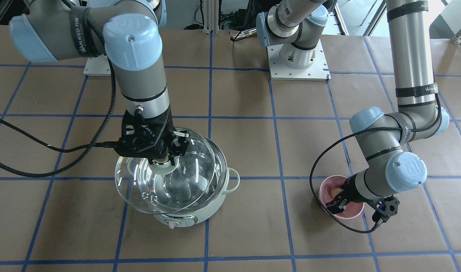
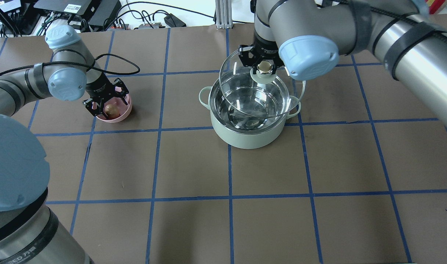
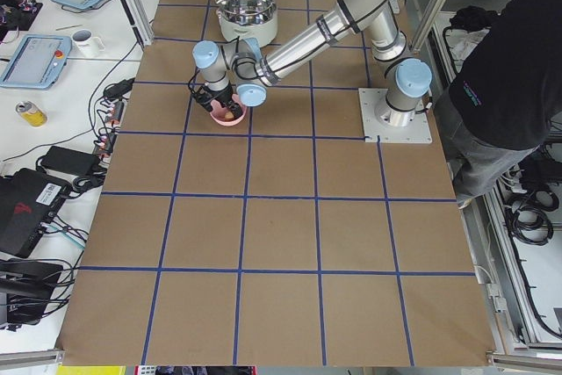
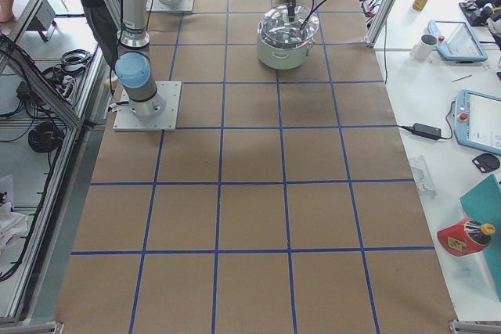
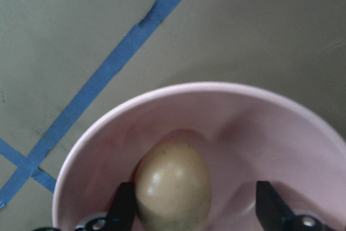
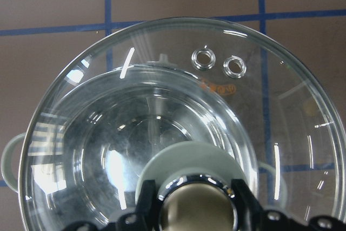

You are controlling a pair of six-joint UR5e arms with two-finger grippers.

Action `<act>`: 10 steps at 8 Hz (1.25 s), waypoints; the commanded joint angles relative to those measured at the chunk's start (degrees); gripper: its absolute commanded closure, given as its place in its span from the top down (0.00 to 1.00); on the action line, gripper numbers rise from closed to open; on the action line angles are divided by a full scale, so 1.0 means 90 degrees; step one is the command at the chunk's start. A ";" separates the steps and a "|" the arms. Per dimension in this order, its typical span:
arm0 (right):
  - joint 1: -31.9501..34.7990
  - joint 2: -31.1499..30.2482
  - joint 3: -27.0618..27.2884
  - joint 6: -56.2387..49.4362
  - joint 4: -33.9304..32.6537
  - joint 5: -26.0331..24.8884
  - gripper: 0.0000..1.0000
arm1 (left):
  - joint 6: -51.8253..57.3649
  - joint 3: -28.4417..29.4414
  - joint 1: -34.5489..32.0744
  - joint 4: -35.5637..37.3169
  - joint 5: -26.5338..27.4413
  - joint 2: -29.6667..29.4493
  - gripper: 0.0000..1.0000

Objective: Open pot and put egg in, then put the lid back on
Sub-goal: 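Lift the glass lid off the pot and move it away with the right gripper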

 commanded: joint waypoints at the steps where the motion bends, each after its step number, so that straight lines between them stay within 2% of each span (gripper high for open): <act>1: -0.0853 -0.0595 -0.0006 -0.1400 0.0534 0.0037 0.00 | -0.0015 0.0001 0.0000 0.0012 -0.0031 -0.0014 0.36; 4: -0.1752 -0.0879 -0.0006 -0.2679 0.0701 -0.0032 0.00 | -0.0025 0.0011 0.0000 0.0002 -0.0001 0.0015 0.05; 5: -0.2074 -0.0899 -0.0006 -0.2975 0.0808 -0.0051 0.00 | -0.0025 0.0020 0.0000 0.0002 0.0008 0.0063 0.00; 7: -0.2388 -0.0997 0.0023 -0.3600 0.0935 -0.0061 0.00 | -0.0006 0.0079 0.0000 -0.0037 0.0018 0.0268 0.00; 10: -0.2428 -0.0977 0.0082 -0.3885 0.0858 -0.0071 0.00 | 0.0625 0.0176 -0.0039 -0.1137 0.0456 0.1193 0.00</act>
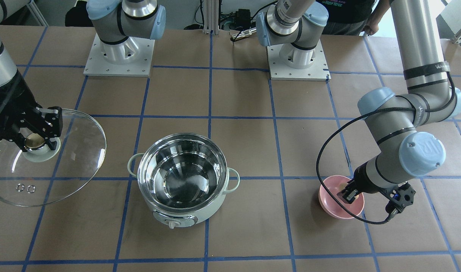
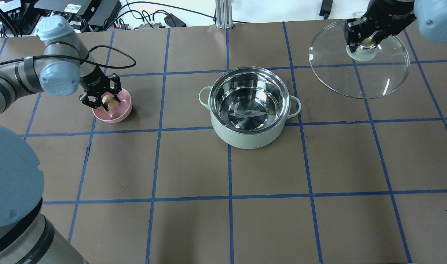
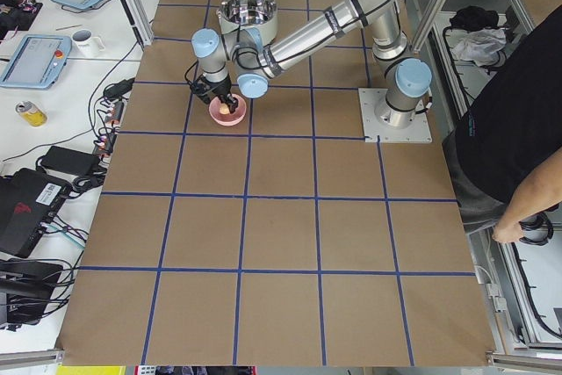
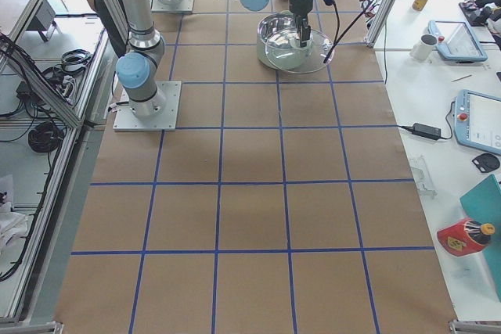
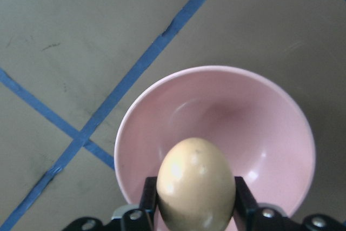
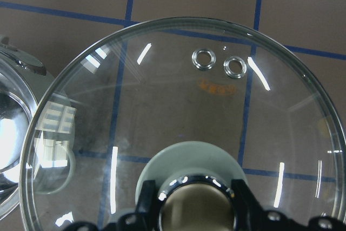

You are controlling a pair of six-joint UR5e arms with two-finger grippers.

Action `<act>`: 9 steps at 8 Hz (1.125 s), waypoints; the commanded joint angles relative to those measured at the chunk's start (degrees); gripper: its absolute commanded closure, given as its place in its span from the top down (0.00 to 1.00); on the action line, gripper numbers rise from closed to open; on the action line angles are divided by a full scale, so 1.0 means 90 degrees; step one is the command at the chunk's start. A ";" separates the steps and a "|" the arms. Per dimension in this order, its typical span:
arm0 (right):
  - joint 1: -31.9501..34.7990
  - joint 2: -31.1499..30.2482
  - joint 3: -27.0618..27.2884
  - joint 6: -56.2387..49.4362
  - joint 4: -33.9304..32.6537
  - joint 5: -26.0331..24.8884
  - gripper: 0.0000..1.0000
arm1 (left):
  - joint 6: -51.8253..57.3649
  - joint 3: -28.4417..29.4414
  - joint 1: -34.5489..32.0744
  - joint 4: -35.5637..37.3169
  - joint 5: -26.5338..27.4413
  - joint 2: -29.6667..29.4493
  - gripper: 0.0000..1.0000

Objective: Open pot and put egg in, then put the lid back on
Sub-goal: 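Lift the glass lid off the pot and move it away with the right gripper, then lift the egg from the pink bowl and carry it toward the pot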

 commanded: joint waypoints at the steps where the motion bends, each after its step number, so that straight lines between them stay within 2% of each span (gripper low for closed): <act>1: -0.0036 0.0018 0.0025 -0.0230 -0.0021 -0.0013 0.00 | 0.0576 0.0317 -0.0090 -0.1150 0.0358 0.0852 0.00; 3: -0.0036 0.0057 0.0034 -0.0240 -0.0030 -0.0003 0.00 | 0.0567 0.1087 -0.0664 -0.2137 0.0340 0.1068 0.00; 5: -0.0036 0.0096 0.0044 -0.0240 -0.0040 0.0017 0.00 | -0.0316 0.1238 -0.1493 -0.2335 -0.0029 0.1118 0.00; 6: -0.0036 0.0173 0.0044 -0.0221 -0.0060 0.0007 0.00 | -0.0322 0.1257 -0.1807 -0.2366 -0.0128 0.1108 0.00; 9: -0.0036 0.0194 0.0054 -0.0259 -0.0070 0.0007 0.00 | 0.0633 0.1316 -0.2793 -0.2308 -0.0159 0.1069 0.00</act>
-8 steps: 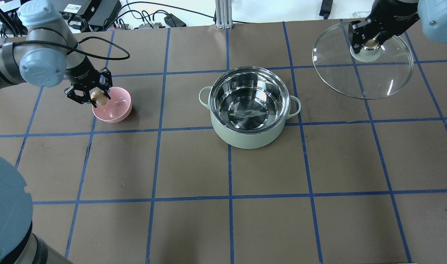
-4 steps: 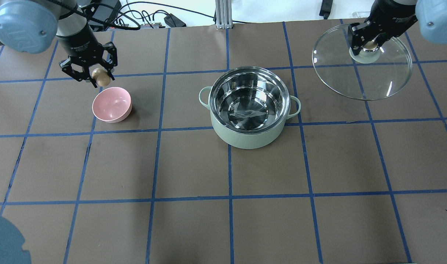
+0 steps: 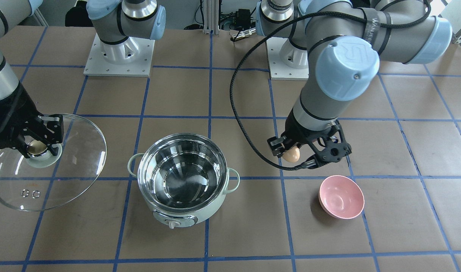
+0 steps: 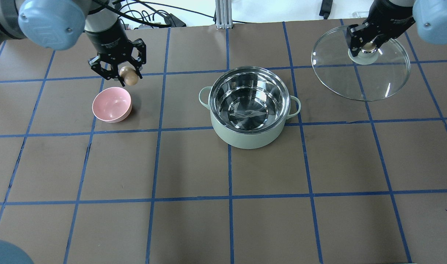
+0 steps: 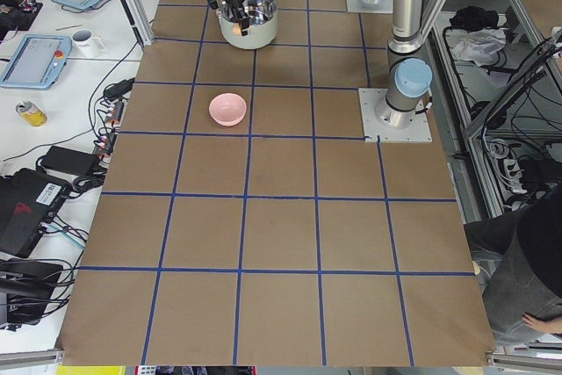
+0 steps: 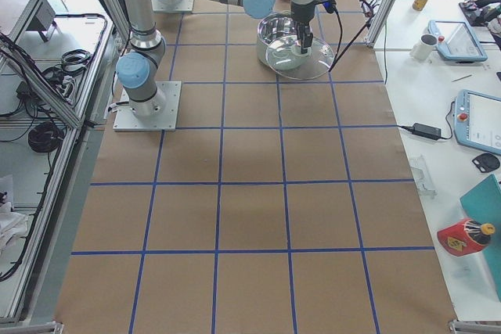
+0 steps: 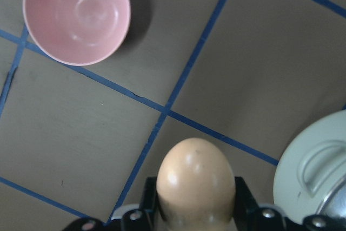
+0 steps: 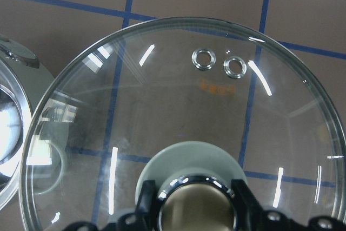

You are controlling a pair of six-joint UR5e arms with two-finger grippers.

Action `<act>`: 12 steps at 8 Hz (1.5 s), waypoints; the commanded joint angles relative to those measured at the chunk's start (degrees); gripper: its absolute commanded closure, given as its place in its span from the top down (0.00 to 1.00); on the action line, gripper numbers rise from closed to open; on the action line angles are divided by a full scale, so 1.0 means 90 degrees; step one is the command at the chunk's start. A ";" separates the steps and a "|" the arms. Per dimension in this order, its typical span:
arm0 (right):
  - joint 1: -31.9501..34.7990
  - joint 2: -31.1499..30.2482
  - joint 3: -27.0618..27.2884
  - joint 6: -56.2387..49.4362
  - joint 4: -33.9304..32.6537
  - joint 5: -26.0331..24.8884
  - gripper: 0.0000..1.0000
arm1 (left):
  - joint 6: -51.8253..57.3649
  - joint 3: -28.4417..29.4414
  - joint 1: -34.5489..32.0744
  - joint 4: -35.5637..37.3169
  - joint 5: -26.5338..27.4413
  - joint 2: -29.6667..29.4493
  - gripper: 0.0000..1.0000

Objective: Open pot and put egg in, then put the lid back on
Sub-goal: 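Lift the egg from the pink bowl and carry it toward the pot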

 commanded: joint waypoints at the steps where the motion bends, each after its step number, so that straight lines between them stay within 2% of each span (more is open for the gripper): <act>1: 0.0000 0.0007 0.0019 -0.0001 -0.0014 0.0014 0.00 | 0.0563 0.0047 -0.0820 0.0043 -0.0010 -0.0068 0.00; 3: 0.0000 0.0055 0.0029 0.0000 -0.0014 -0.0006 0.00 | 0.1108 0.0048 -0.0900 0.0479 -0.0068 -0.0253 0.00; 5: 0.0000 0.0065 0.0039 0.0009 -0.0014 0.0023 0.00 | 0.1111 0.0106 -0.1007 0.0775 -0.0088 -0.0477 0.00; 8: 0.0000 0.0094 0.0039 -0.0010 -0.0014 0.0014 0.00 | 0.1013 0.0399 -0.1729 0.0901 -0.0077 -0.0791 0.00; 10: 0.0000 0.0094 0.0039 -0.0030 -0.0024 0.0023 0.00 | 0.1130 0.0399 -0.1818 0.1419 -0.0107 -0.1189 0.00; 12: 0.0000 0.0133 0.0049 -0.0059 -0.0063 0.0004 0.00 | 0.1208 0.0399 -0.1838 0.1771 -0.0516 -0.1376 0.00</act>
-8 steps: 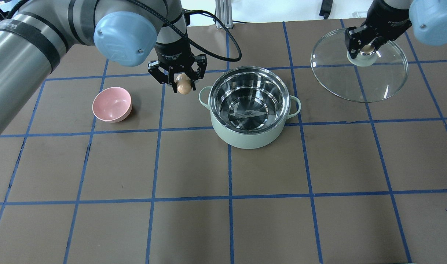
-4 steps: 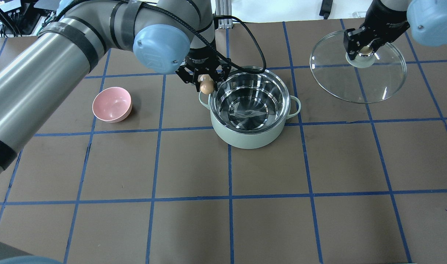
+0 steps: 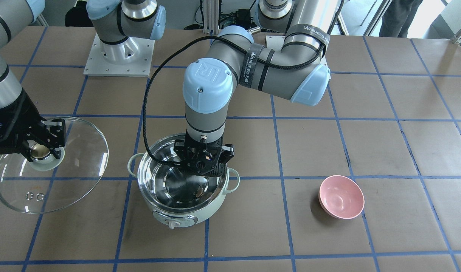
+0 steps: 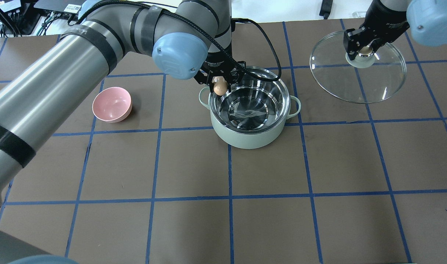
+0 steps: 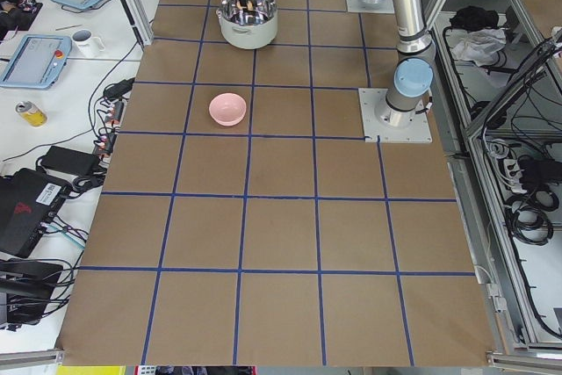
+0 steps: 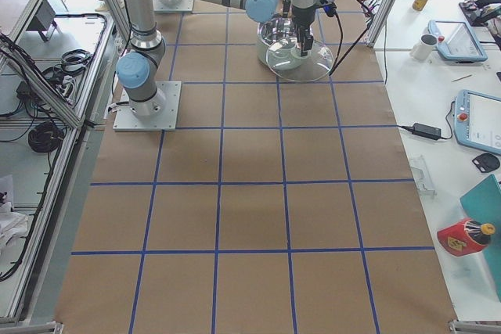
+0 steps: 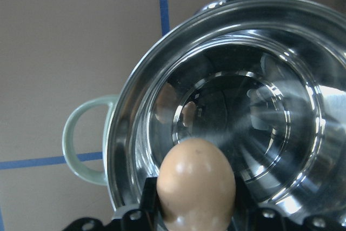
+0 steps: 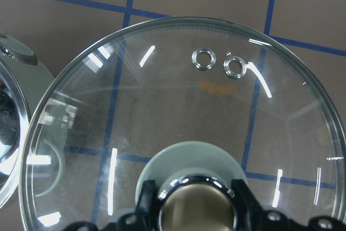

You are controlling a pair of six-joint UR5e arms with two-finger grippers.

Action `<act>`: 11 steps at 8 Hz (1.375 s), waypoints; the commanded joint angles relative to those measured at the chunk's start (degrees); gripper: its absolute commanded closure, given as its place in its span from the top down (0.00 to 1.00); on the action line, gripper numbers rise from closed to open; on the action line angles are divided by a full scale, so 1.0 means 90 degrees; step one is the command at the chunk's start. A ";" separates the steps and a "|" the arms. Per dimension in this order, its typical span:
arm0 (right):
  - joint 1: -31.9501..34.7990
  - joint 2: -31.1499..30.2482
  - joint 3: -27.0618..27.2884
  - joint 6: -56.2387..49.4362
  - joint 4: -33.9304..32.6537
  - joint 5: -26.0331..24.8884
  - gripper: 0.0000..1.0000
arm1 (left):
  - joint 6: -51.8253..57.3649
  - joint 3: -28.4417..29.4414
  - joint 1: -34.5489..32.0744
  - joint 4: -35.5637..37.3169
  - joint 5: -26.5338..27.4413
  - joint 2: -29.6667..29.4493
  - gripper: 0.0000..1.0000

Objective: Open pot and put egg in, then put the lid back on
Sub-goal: 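Lower the egg into the pot with the left gripper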

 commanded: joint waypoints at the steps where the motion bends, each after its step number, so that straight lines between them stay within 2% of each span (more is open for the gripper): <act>1: -0.0010 0.0041 -0.0010 -0.0058 -0.0028 -0.0024 0.00 | -0.0001 -0.0006 -0.0079 0.0291 -0.0284 -0.0237 0.00; 3: 0.0000 0.0109 -0.0010 -0.0371 0.0001 -0.0248 0.00 | -0.0050 -0.0006 -0.0313 0.0350 -0.0275 -0.0394 0.00; 11: 0.0000 0.0070 -0.0020 -0.0468 0.0060 0.0142 0.00 | -0.0128 -0.0357 -0.0402 0.0809 -0.0284 -0.0608 0.00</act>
